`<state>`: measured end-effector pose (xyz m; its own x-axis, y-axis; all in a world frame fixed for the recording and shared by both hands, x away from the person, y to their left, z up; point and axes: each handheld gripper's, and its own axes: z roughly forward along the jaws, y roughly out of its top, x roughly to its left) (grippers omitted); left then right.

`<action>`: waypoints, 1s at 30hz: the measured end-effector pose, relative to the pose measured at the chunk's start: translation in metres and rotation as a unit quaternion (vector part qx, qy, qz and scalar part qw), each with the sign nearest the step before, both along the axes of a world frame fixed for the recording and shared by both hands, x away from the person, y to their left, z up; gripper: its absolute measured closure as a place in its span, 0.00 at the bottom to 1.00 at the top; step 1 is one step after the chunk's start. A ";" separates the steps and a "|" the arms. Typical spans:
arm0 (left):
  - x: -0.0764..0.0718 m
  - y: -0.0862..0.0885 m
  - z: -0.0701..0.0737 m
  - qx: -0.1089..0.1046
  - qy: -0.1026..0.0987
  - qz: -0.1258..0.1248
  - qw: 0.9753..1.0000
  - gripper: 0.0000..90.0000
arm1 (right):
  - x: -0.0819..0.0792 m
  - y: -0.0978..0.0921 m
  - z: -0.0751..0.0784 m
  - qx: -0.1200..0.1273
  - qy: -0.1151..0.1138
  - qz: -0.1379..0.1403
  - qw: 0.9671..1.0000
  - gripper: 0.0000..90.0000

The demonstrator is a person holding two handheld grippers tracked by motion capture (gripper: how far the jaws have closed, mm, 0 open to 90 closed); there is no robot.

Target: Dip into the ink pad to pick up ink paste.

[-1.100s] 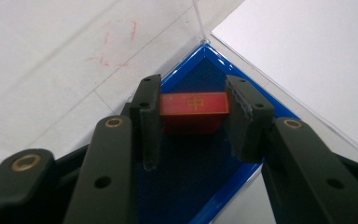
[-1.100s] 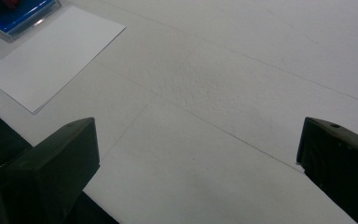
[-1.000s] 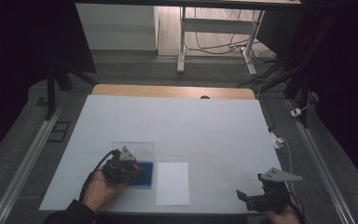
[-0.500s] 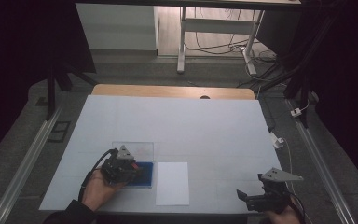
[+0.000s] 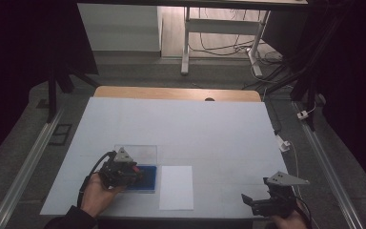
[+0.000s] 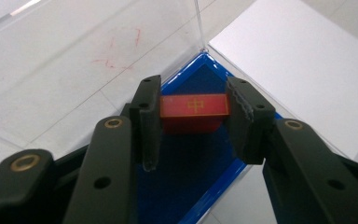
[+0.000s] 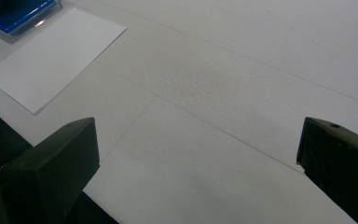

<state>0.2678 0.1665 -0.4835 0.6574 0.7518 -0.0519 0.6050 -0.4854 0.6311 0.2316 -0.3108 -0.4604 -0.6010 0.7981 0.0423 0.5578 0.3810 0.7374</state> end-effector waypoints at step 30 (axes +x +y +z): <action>-0.009 -0.005 0.023 -0.044 -0.010 -0.015 0.999 0.65 | 0.000 -0.001 0.000 0.002 0.000 -0.002 1.000 0.00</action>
<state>0.2592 0.1610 -0.4610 0.6810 0.7250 -0.1028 0.5776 -0.4456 0.6840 0.2311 -0.3114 -0.4605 -0.5974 0.8007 0.0448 0.5595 0.3761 0.7386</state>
